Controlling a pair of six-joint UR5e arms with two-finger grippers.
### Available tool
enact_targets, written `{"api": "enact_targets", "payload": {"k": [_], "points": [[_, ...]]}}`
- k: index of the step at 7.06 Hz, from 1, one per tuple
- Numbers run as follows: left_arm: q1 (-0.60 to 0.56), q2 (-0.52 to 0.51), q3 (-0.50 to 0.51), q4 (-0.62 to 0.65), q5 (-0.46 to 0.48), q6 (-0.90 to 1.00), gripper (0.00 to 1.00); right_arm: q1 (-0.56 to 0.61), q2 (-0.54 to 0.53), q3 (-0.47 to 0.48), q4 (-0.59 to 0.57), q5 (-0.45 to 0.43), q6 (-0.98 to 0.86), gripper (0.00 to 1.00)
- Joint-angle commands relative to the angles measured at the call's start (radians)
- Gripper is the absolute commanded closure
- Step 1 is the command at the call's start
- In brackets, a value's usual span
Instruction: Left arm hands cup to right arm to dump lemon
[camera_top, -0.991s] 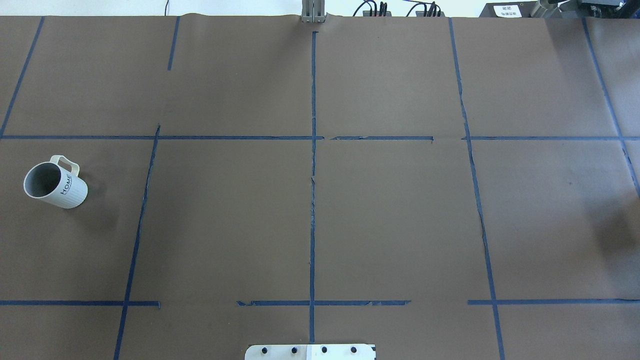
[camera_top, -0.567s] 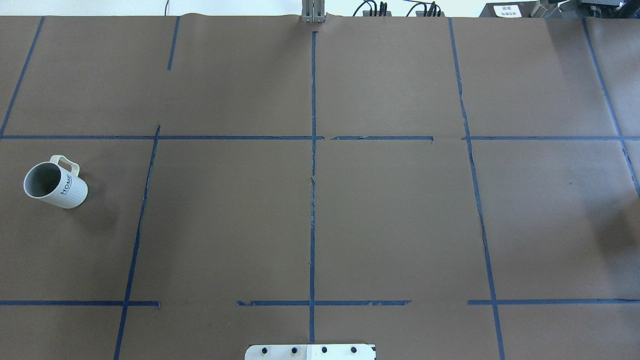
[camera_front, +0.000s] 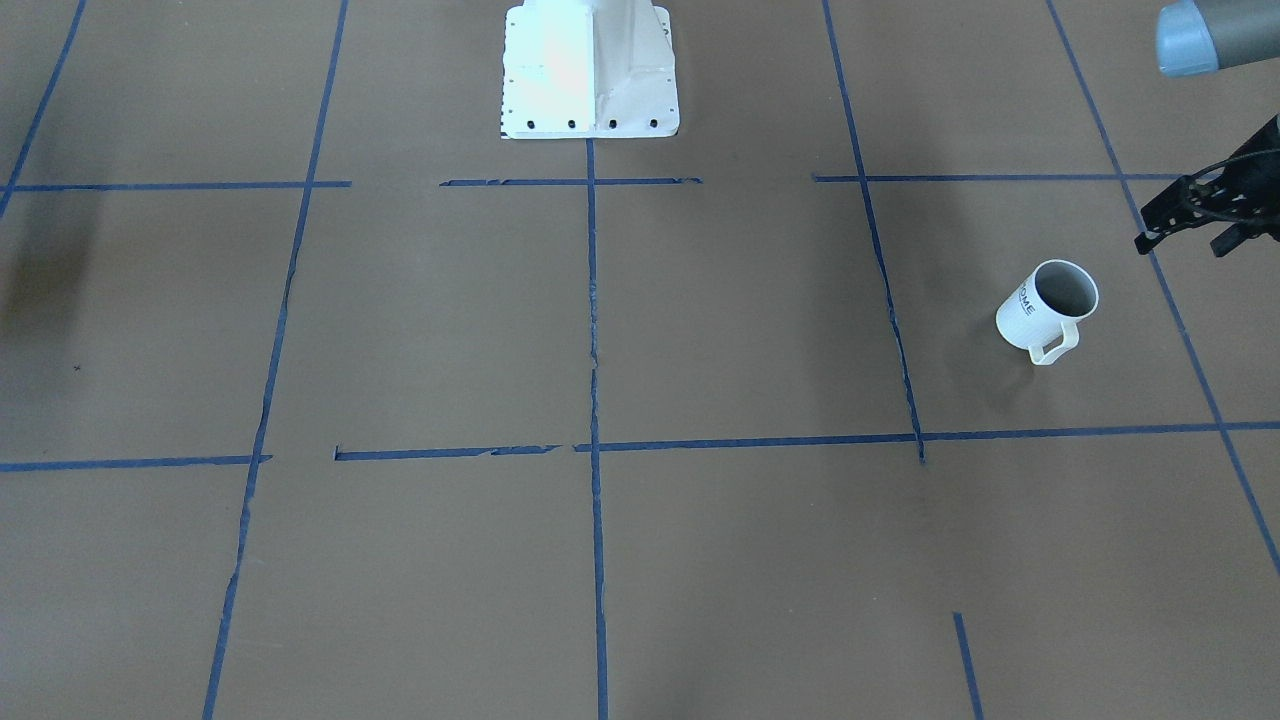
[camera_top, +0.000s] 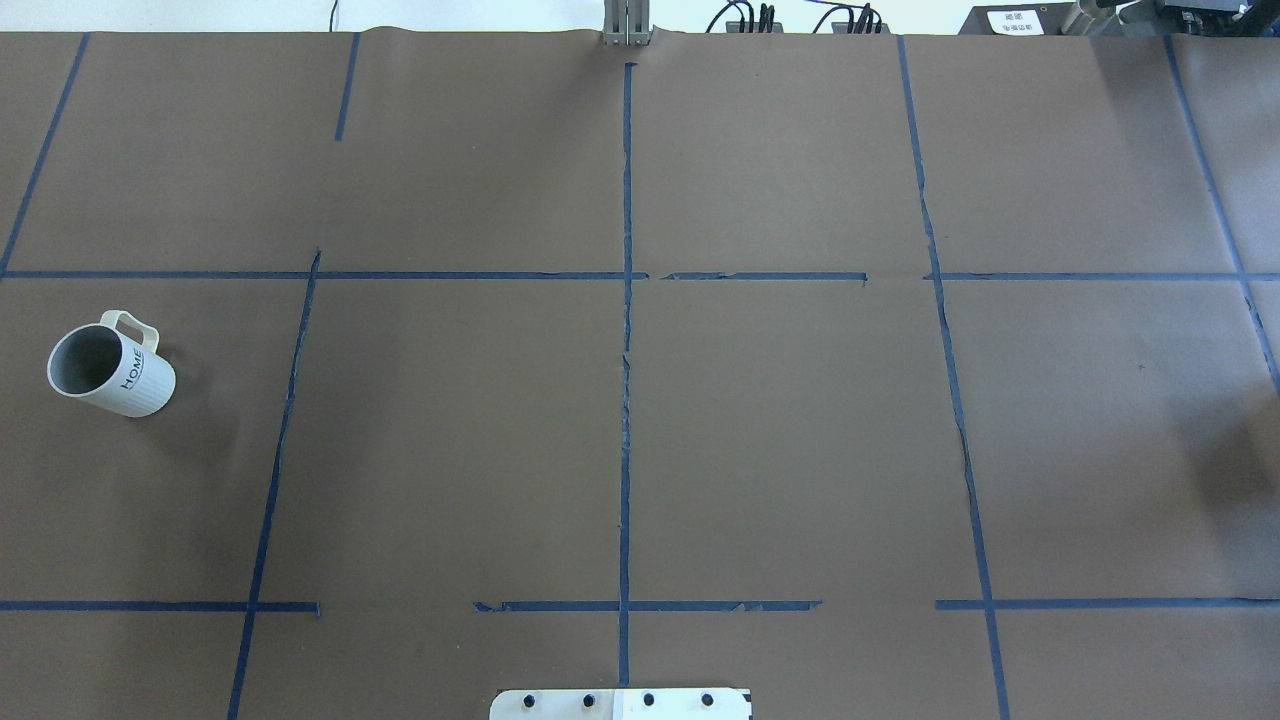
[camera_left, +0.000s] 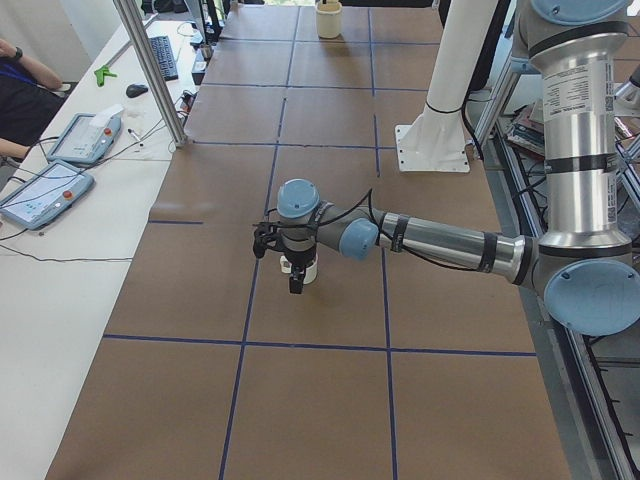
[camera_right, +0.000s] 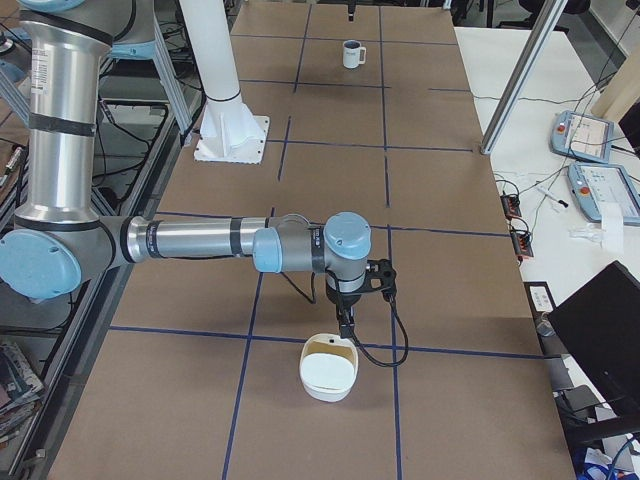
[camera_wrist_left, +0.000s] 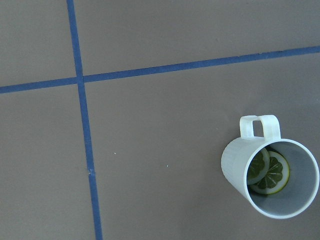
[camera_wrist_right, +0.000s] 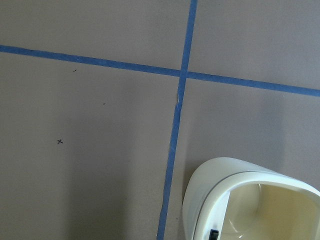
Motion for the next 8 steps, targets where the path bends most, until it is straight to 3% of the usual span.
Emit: {"api": "enact_targets", "payload": {"k": [1, 3, 4, 5, 6, 8], "points": [[0.132, -0.01, 0.06, -0.153, 0.087, -0.191, 0.0, 0.0, 0.0, -0.002, 0.0, 0.0, 0.0, 0.0], [0.16, -0.038, 0.104, -0.17, 0.085, -0.191, 0.0, 0.001, -0.002, -0.002, -0.001, 0.0, 0.0, 0.0], [0.16, -0.062, 0.12, -0.17, 0.084, -0.197, 0.18, 0.001, -0.002, -0.002, 0.0, 0.0, 0.0, 0.0], [0.16, -0.074, 0.128, -0.157, 0.044, -0.2, 0.9, 0.001, -0.002, -0.002, -0.001, 0.0, 0.0, 0.0], [0.159, -0.075, 0.126, -0.156, 0.041, -0.2, 0.98, 0.001, -0.003, -0.002, 0.0, 0.0, 0.0, 0.0], [0.154, -0.064, 0.114, -0.158, 0.042, -0.197, 1.0, 0.001, -0.003, -0.002, 0.0, 0.0, 0.0, 0.0]]}}
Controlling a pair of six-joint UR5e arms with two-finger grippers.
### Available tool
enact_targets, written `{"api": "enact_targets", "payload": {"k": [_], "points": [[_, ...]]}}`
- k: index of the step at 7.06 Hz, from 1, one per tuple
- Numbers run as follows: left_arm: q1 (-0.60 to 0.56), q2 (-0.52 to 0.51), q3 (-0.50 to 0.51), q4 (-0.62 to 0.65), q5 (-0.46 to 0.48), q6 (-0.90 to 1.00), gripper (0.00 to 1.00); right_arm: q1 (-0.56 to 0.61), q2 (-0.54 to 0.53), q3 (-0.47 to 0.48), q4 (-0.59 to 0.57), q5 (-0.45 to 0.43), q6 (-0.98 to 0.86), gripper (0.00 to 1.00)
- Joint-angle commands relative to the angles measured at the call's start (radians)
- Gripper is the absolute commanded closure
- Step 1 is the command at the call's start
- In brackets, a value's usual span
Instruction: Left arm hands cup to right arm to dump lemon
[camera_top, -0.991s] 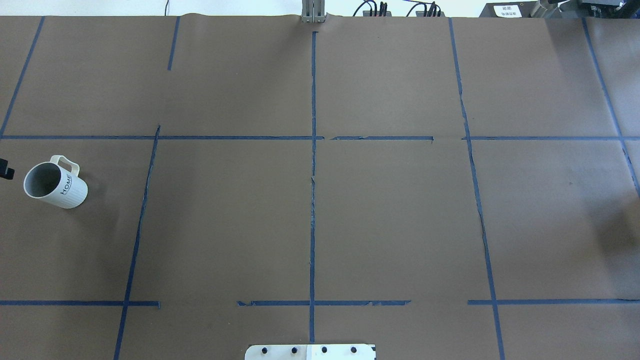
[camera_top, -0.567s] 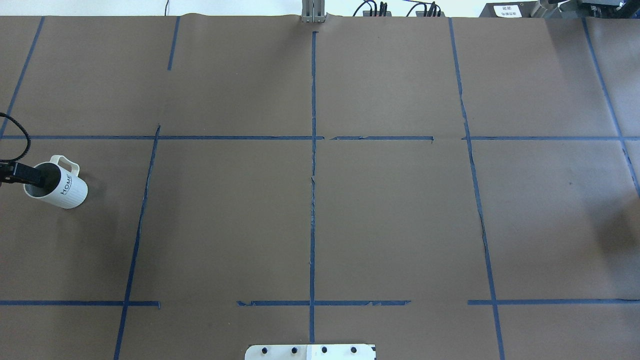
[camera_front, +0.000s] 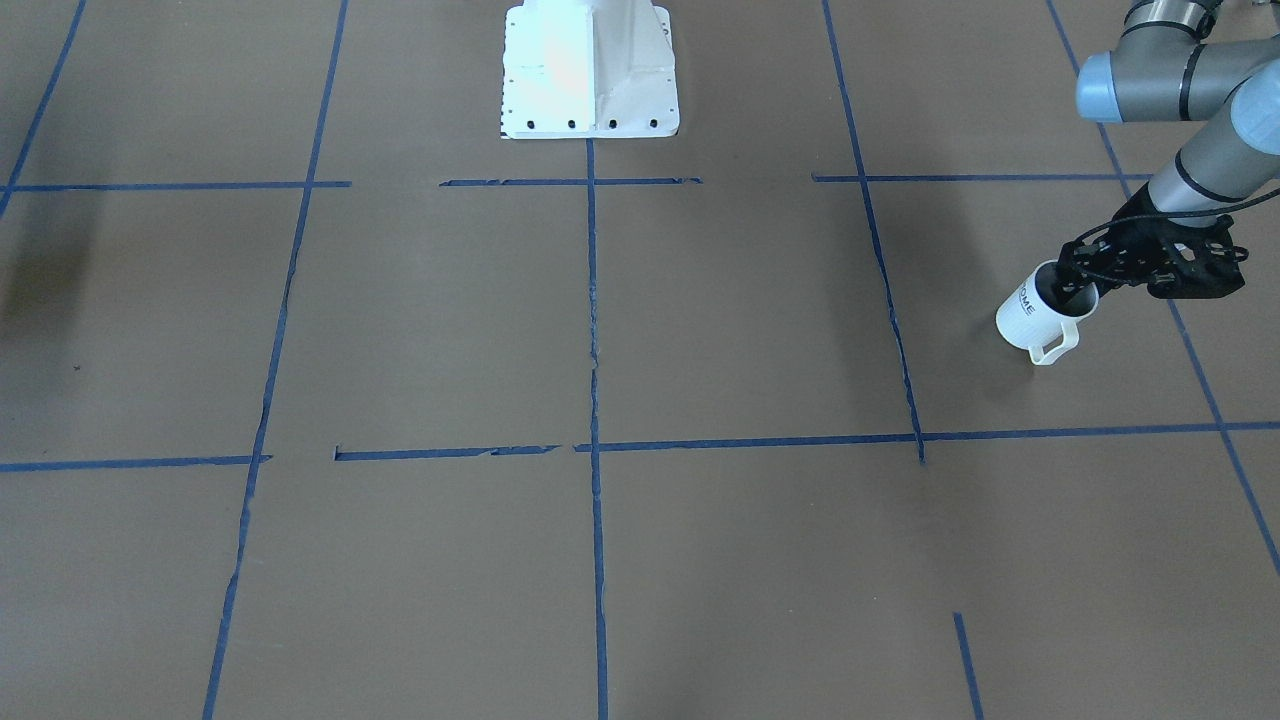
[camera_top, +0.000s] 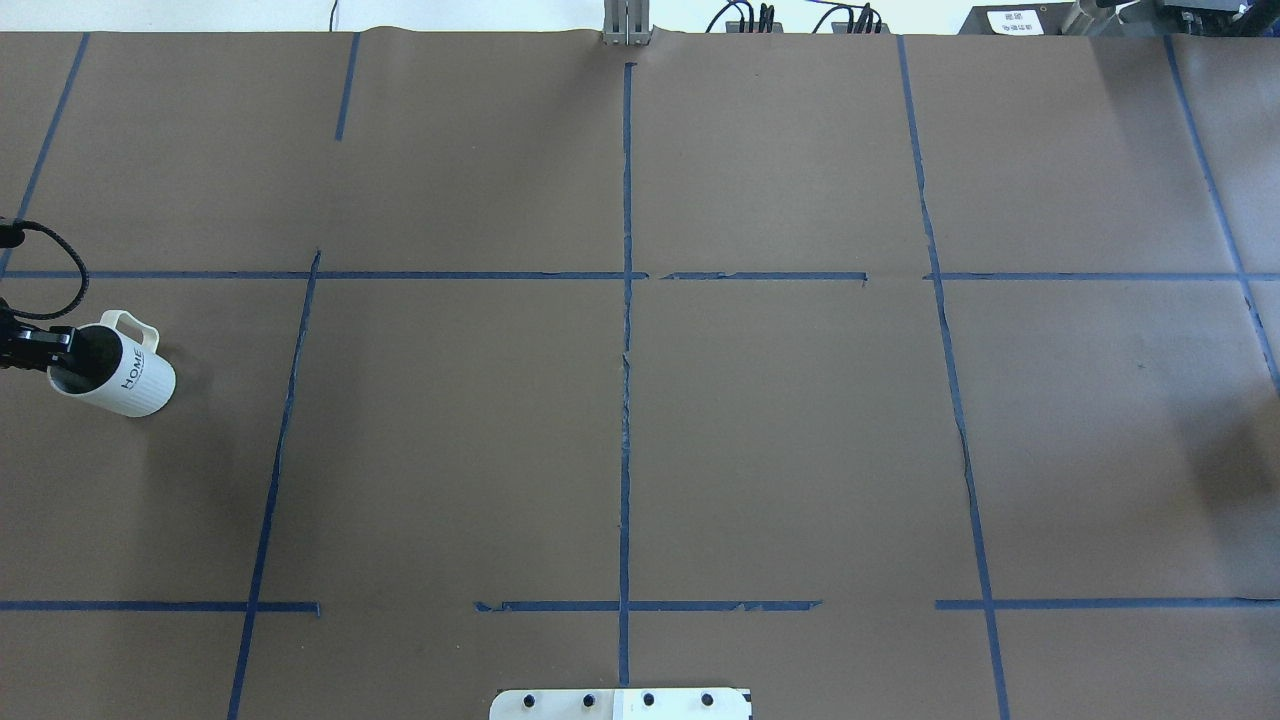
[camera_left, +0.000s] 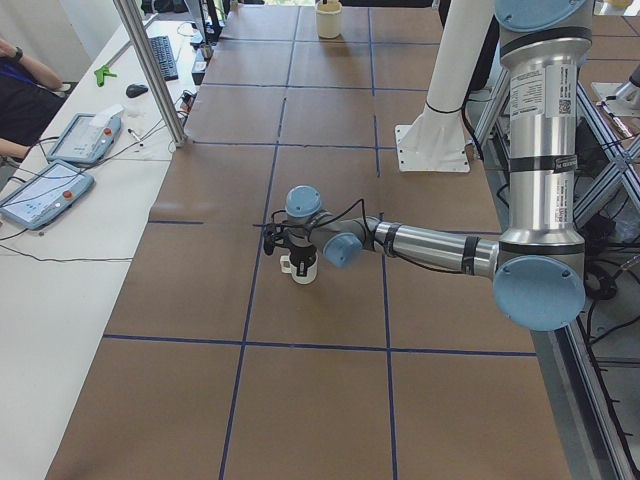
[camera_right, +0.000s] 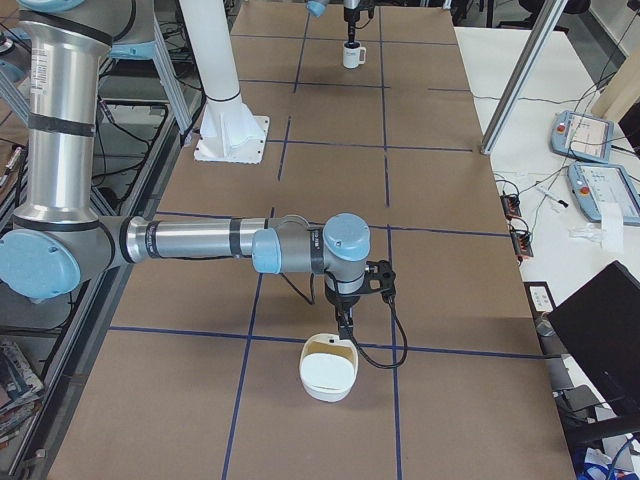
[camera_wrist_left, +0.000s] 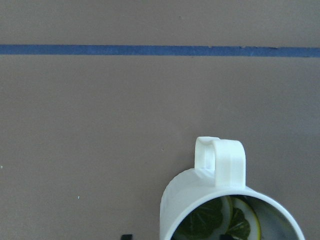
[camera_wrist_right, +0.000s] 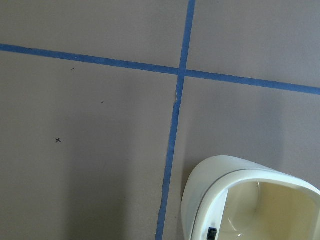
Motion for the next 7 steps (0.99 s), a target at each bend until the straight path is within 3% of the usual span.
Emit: {"api": "enact_targets", "payload": {"k": [1, 4, 5, 7], "points": [[-0.01, 0.015, -0.017, 0.001, -0.001, 0.004, 1.0, 0.0, 0.0, 0.0, 0.0, 0.0, -0.001, 0.0], [-0.072, 0.001, -0.052, 0.009, 0.001, -0.025, 1.0, -0.002, 0.004, 0.011, 0.026, 0.006, -0.007, 0.0], [-0.069, -0.017, -0.073, 0.012, -0.001, -0.162, 1.0, -0.002, -0.002, 0.003, 0.155, 0.024, -0.001, 0.0], [-0.063, -0.069, -0.09, 0.037, -0.002, -0.237, 1.0, -0.059, -0.005, -0.006, 0.297, 0.054, -0.008, 0.01]]}}
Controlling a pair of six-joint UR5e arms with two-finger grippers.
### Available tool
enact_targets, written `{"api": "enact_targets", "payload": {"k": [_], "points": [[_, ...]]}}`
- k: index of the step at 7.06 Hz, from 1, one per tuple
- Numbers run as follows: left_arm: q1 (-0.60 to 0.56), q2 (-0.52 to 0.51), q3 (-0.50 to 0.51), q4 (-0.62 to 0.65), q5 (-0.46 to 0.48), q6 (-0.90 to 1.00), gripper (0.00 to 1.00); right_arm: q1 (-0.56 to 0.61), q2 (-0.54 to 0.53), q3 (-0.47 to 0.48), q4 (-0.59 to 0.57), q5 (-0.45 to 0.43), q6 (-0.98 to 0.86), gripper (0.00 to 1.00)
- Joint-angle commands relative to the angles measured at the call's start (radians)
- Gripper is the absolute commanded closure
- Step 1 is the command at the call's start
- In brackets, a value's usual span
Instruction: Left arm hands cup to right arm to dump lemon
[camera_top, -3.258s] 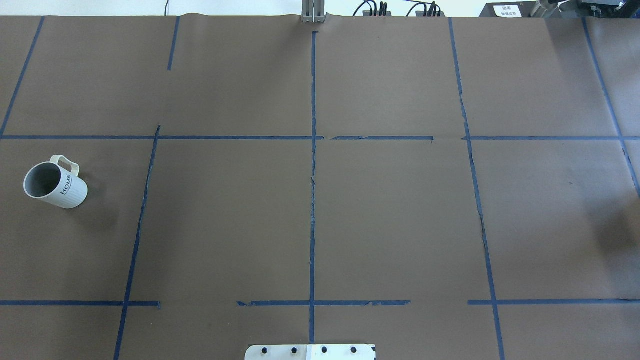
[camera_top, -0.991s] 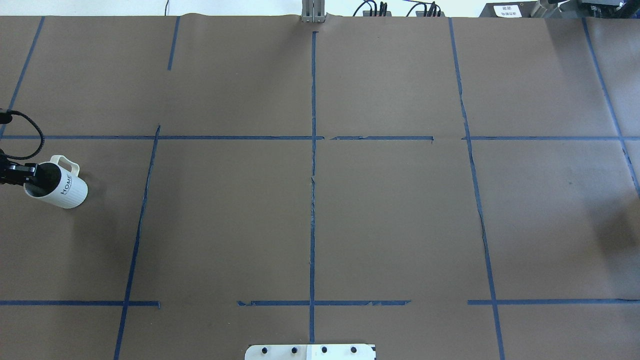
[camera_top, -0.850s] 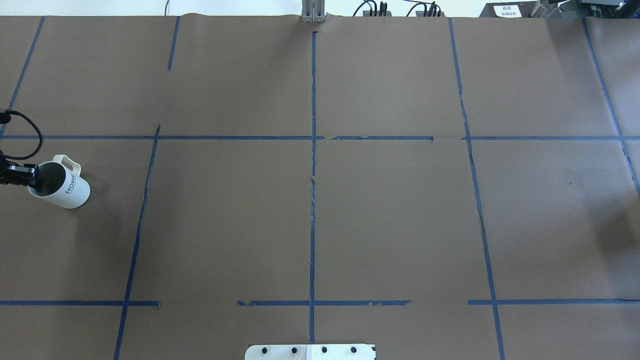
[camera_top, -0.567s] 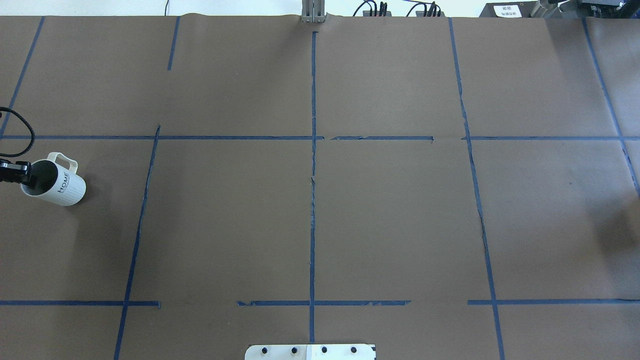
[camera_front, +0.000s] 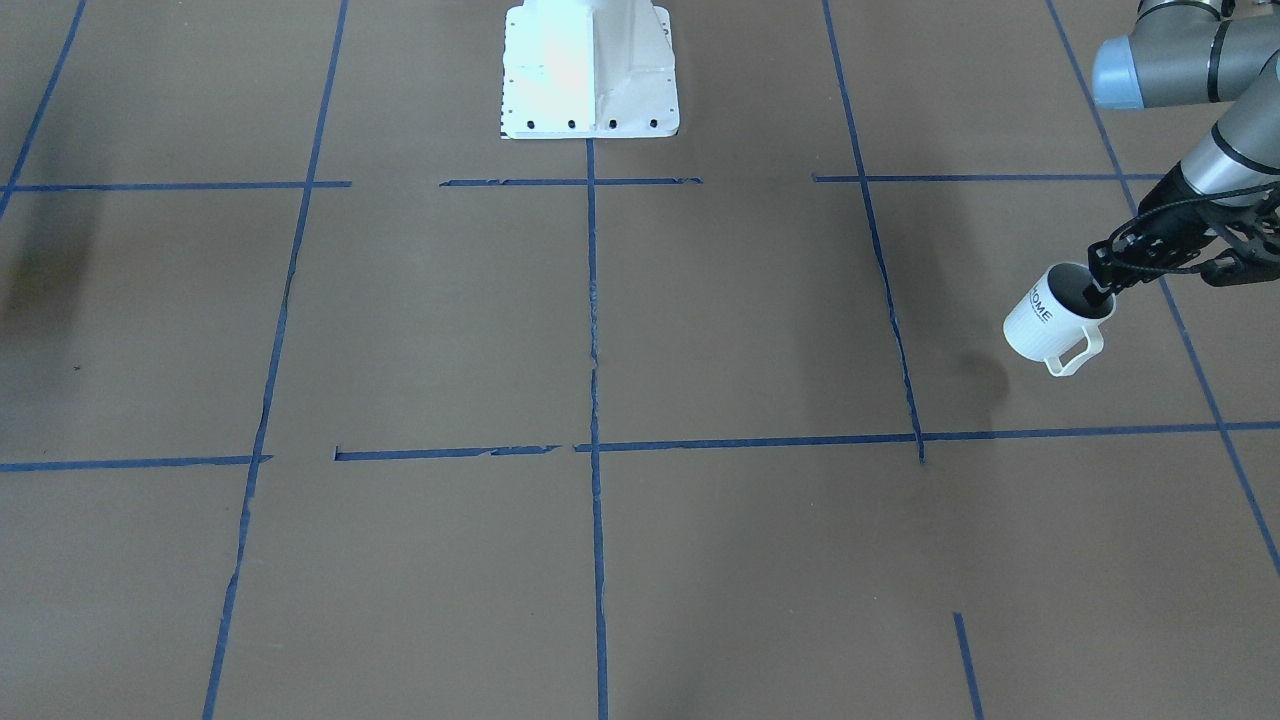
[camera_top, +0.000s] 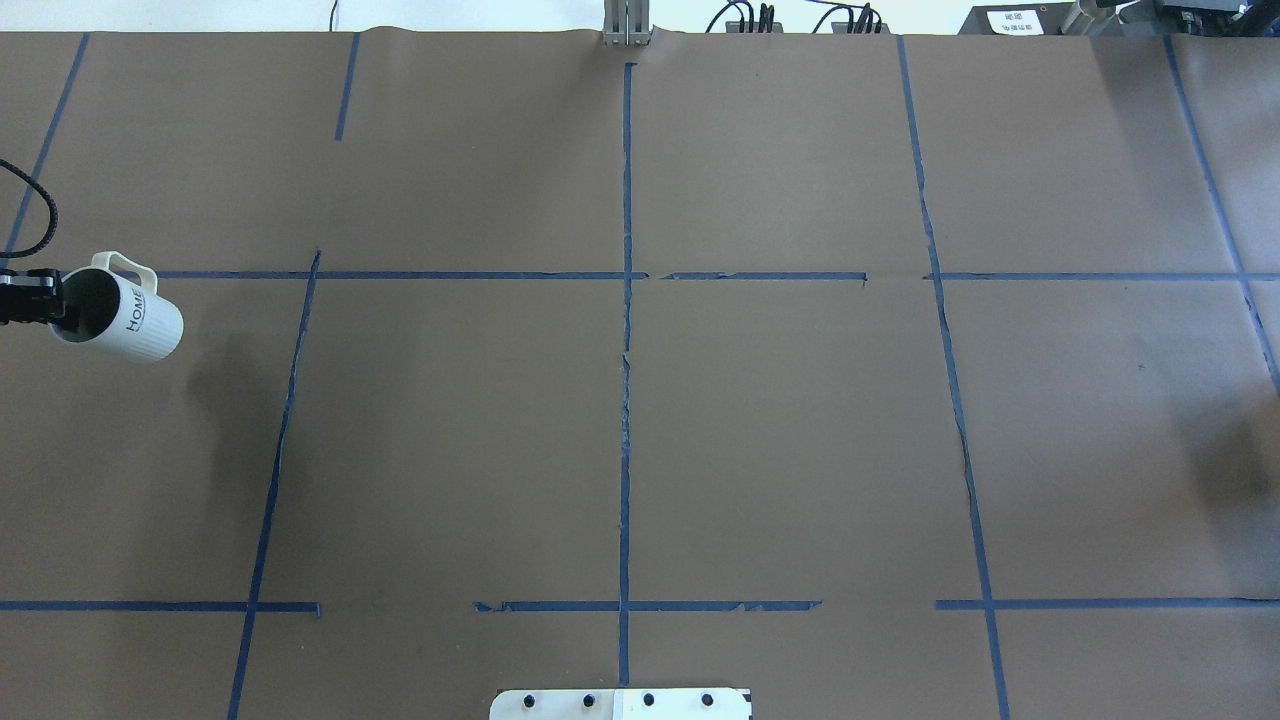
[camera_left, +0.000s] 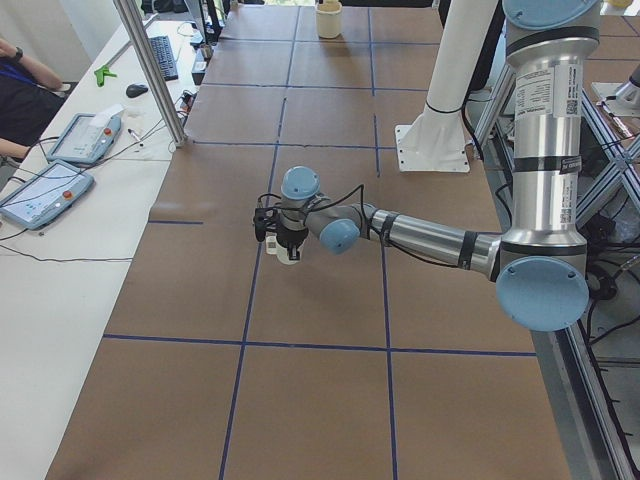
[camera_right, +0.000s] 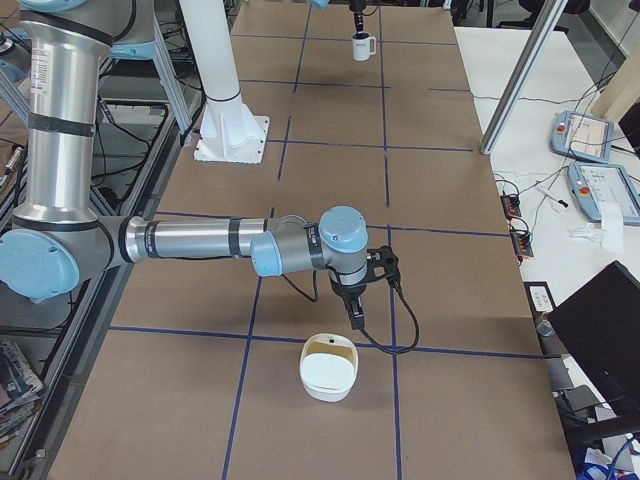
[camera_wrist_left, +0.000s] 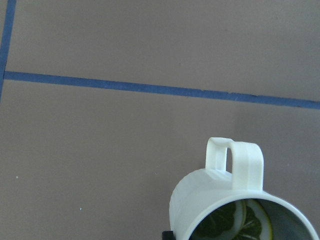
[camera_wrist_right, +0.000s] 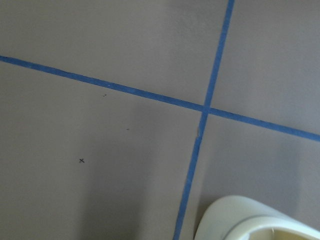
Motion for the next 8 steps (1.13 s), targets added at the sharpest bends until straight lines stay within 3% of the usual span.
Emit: {"api": "enact_targets", "payload": {"k": [1, 2, 3, 5, 6, 8], "points": [[0.004, -0.082, -0.02, 0.103, -0.019, -0.057, 1.0, -0.116, 0.008, -0.034, 0.255, 0.013, -0.002, 0.01], [0.005, -0.137, -0.041, 0.189, -0.041, -0.063, 1.0, -0.199, 0.056, -0.083, 0.382, 0.013, 0.007, 0.01], [0.011, -0.211, -0.055, 0.29, -0.046, -0.08, 1.0, -0.245, 0.121, -0.11, 0.396, 0.013, 0.005, 0.01], [0.112, -0.325, -0.054, 0.325, -0.043, -0.243, 1.0, -0.375, 0.283, -0.107, 0.399, 0.004, 0.156, 0.01], [0.164, -0.374, -0.039, 0.325, -0.037, -0.311, 1.0, -0.438, 0.345, -0.111, 0.4, -0.046, 0.183, 0.01], [0.246, -0.486, 0.004, 0.325, -0.029, -0.441, 1.0, -0.563, 0.374, -0.115, 0.612, -0.169, 0.223, 0.03]]}}
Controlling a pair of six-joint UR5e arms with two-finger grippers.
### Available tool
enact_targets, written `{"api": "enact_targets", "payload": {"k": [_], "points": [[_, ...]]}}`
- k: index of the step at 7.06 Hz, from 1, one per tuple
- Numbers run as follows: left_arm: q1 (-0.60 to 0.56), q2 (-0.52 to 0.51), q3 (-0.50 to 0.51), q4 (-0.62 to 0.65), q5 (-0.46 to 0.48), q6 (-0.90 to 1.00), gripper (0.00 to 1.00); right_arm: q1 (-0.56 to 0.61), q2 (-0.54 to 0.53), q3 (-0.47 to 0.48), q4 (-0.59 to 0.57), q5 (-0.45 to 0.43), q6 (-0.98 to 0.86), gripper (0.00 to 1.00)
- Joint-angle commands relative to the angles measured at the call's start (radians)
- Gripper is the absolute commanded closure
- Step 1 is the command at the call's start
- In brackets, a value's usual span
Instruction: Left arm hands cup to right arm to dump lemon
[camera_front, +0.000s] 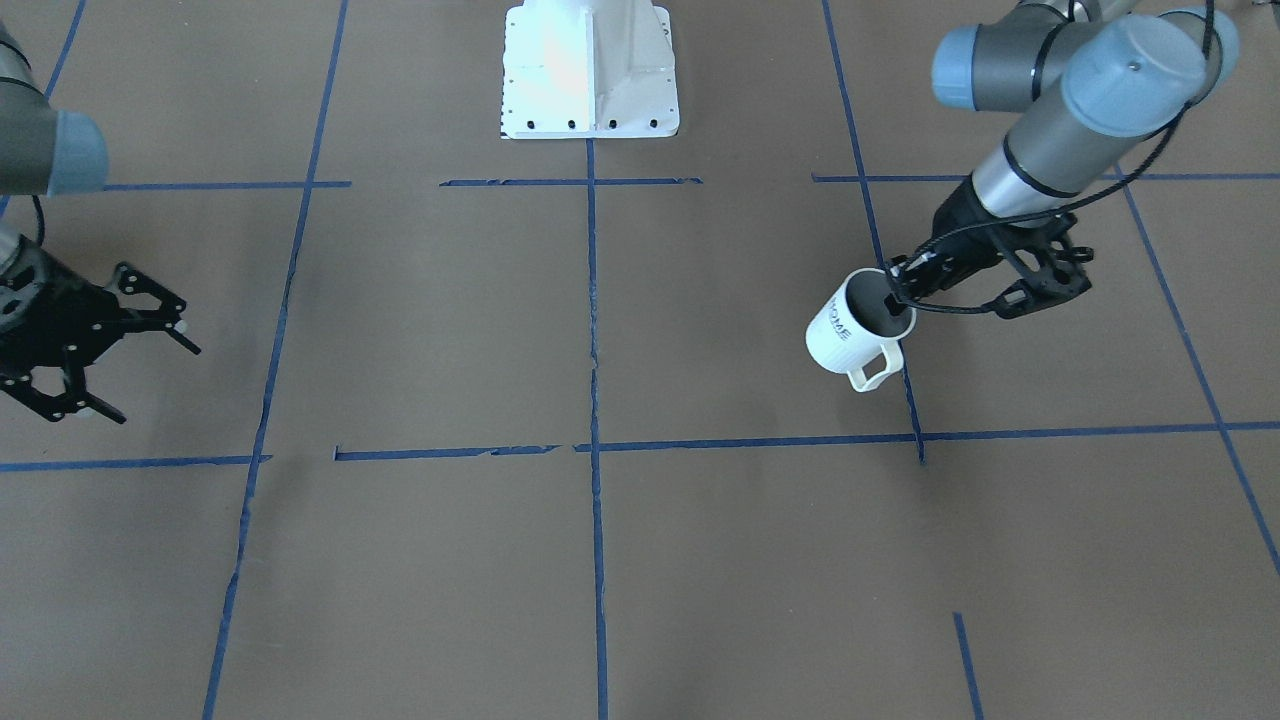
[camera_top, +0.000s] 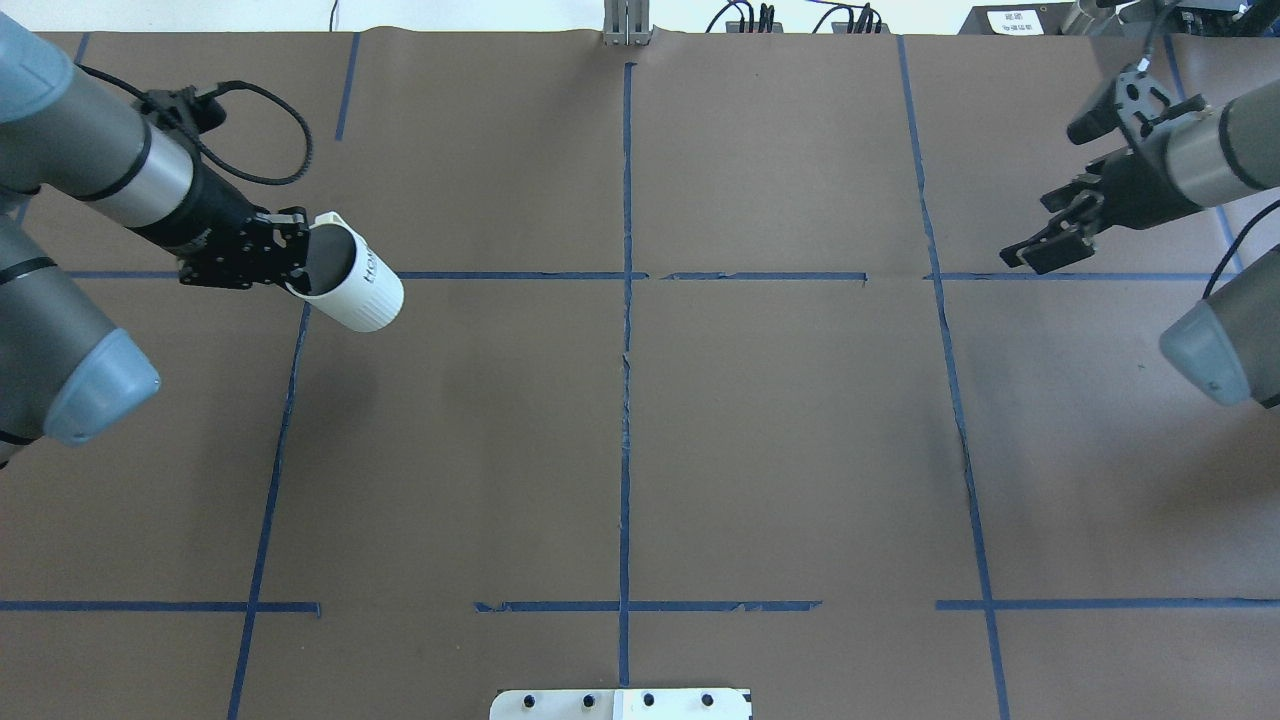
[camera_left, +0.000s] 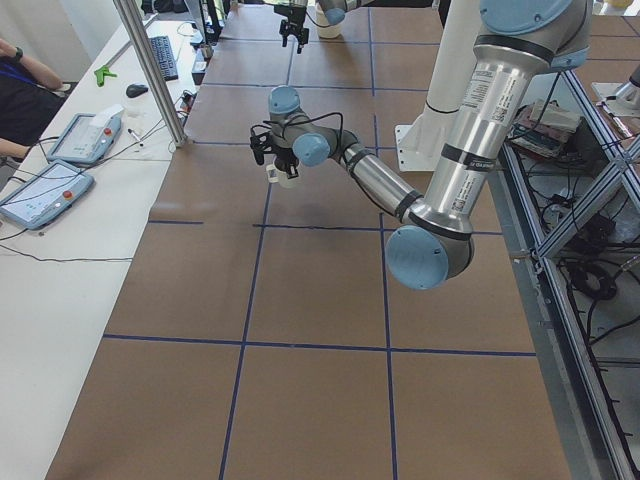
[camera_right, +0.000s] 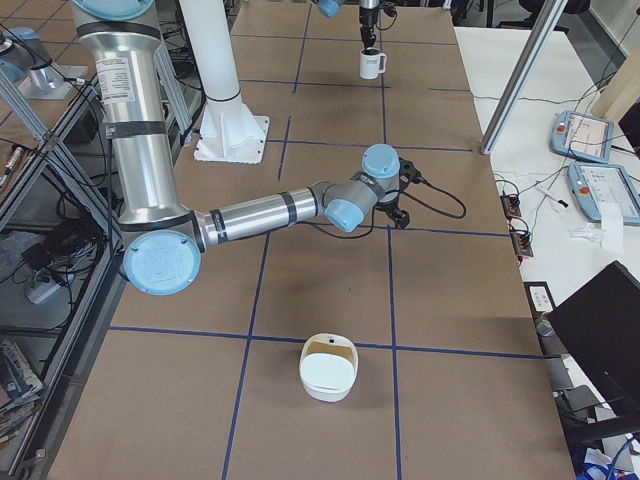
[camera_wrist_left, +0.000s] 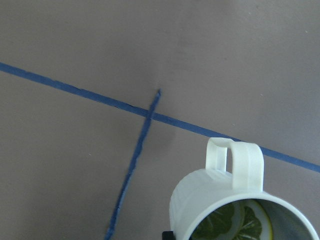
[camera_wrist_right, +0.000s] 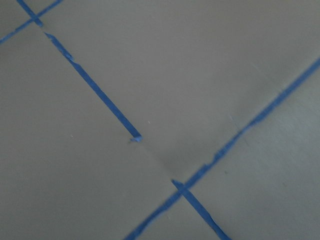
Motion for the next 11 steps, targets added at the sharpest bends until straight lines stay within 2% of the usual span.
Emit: {"api": "enact_targets", "payload": {"k": [1, 2, 3, 4, 5, 6, 7, 11], "points": [[0.054, -0.1, 0.047, 0.001, 0.006, -0.106, 1.0, -0.142, 0.036, -0.002, 0.224, -0.174, 0.118, 0.03], [0.064, -0.144, 0.076, 0.001, 0.006, -0.164, 1.0, -0.247, 0.046, 0.001, 0.299, -0.336, 0.174, 0.03], [0.064, -0.187, 0.119, 0.001, 0.005, -0.214, 1.0, -0.378, 0.064, -0.001, 0.38, -0.545, 0.215, 0.03], [0.065, -0.219, 0.151, 0.001, 0.005, -0.241, 1.0, -0.525, 0.099, -0.001, 0.442, -0.799, 0.219, 0.03], [0.068, -0.253, 0.182, 0.001, 0.006, -0.264, 1.0, -0.658, 0.159, -0.001, 0.452, -1.024, 0.22, 0.01], [0.068, -0.284, 0.208, 0.001, 0.005, -0.279, 1.0, -0.733, 0.211, -0.019, 0.449, -1.144, 0.222, 0.01], [0.073, -0.304, 0.213, 0.001, 0.005, -0.311, 1.0, -0.75, 0.242, -0.028, 0.447, -1.156, 0.222, 0.01], [0.178, -0.376, 0.21, -0.001, 0.04, -0.433, 1.0, -0.753, 0.244, -0.031, 0.449, -1.156, 0.222, 0.01]]}}
